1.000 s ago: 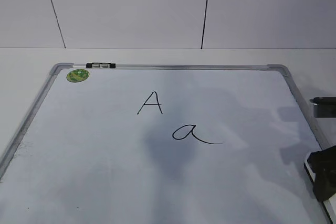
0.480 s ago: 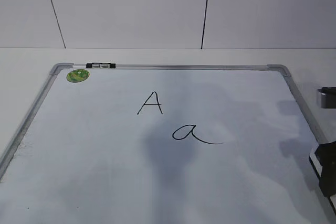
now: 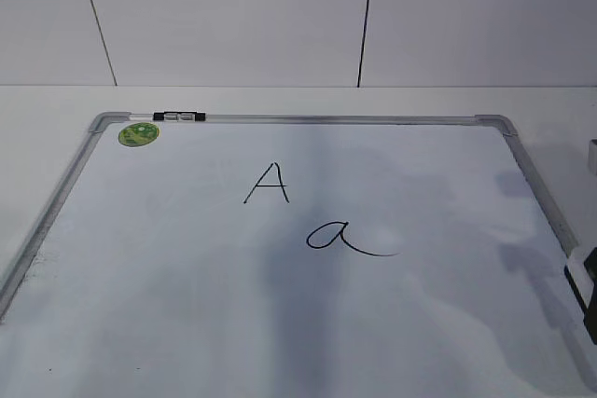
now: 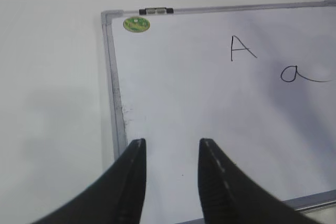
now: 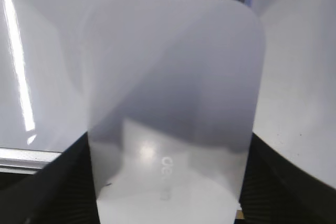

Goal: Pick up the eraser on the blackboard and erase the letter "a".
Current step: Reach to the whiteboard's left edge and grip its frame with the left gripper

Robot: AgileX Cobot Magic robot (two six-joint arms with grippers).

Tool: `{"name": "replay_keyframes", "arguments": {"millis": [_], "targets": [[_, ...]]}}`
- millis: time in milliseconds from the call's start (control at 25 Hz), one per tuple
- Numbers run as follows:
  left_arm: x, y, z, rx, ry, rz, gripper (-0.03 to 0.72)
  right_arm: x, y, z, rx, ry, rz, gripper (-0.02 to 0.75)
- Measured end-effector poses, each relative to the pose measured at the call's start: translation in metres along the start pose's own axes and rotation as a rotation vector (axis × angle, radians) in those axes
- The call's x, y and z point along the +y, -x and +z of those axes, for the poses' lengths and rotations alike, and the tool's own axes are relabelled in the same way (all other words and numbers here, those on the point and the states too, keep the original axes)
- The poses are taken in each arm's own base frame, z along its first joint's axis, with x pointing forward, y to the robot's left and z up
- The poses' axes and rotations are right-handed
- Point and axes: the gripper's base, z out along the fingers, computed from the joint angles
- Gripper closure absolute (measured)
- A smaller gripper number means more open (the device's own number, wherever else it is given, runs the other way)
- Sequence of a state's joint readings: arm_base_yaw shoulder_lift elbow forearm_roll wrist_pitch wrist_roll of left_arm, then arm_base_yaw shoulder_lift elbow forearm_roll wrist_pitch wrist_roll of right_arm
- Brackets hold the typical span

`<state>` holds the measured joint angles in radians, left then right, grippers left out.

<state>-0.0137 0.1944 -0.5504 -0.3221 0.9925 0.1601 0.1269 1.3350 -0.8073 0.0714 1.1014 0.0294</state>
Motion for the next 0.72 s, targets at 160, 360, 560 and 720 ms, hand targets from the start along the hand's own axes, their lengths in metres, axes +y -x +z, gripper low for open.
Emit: {"name": "replay_keyframes", "arguments": {"millis": [160,360,560,720], "targets": [[0.009,0.019,0.034,0.133,0.007,-0.06,0.391,0.0,-0.001,0.0,0.007,0.0,0.0,0.172],[0.023,0.029,0.082,0.302,0.029,-0.128,0.351,0.0,-0.001,0.0,0.007,0.0,0.0,0.172],[0.037,0.037,0.133,0.514,0.039,-0.186,0.319,0.0,-0.001,0.0,0.007,0.0,0.0,0.172],[0.046,0.051,0.168,0.618,0.04,-0.208,0.314,0.0,-0.001,0.0,0.007,0.001,0.001,0.172]]}}
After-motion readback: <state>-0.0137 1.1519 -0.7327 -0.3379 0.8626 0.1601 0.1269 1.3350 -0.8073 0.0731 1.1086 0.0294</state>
